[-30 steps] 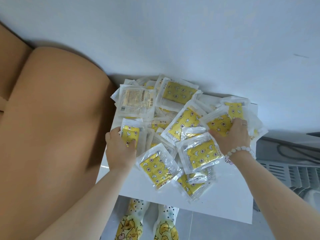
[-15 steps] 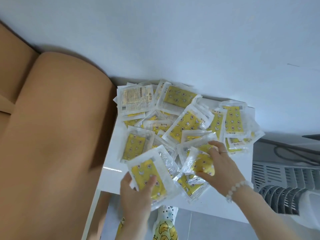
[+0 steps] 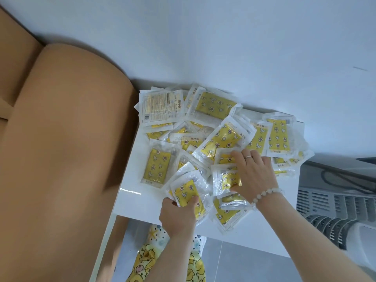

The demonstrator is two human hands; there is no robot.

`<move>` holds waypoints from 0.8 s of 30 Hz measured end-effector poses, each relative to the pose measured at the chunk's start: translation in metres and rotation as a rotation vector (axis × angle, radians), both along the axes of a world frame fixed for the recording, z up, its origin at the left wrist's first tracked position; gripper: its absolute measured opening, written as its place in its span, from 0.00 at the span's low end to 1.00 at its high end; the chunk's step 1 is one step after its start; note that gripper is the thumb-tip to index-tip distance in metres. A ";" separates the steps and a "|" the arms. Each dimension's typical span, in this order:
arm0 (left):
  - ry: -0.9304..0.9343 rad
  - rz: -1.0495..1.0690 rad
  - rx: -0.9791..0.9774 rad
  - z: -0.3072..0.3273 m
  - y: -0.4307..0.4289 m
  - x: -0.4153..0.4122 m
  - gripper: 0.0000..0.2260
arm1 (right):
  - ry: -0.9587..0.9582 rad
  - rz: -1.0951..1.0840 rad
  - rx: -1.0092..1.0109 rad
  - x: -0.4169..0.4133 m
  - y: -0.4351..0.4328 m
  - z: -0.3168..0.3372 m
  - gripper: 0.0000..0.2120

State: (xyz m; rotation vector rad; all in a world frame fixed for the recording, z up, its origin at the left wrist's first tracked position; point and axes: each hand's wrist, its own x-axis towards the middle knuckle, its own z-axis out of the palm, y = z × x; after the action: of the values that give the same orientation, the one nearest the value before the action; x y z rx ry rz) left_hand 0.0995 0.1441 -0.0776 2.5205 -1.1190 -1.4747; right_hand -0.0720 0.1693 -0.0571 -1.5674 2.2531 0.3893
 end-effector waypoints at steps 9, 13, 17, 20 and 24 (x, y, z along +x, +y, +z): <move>0.013 -0.055 -0.011 0.000 0.006 -0.003 0.20 | 0.165 0.009 0.044 0.003 0.006 0.006 0.38; 0.074 -0.010 -0.011 0.006 0.009 -0.011 0.15 | 0.202 -0.026 -0.029 0.002 0.009 0.000 0.37; 0.137 -0.038 -0.041 0.002 0.009 -0.011 0.13 | 0.162 -0.065 -0.011 0.001 0.012 -0.005 0.40; 0.192 -0.116 -0.086 0.007 0.011 -0.006 0.11 | 0.120 -0.005 0.090 0.005 0.014 0.005 0.28; 0.215 -0.256 -0.105 0.028 0.007 0.005 0.07 | 0.025 -0.030 0.060 0.007 0.025 0.017 0.16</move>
State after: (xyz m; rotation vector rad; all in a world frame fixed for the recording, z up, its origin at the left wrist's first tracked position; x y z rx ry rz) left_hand 0.1041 0.1510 -0.0500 2.1532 -1.4792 -1.6447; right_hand -0.0649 0.1944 -0.0396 -1.5052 2.2589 0.4660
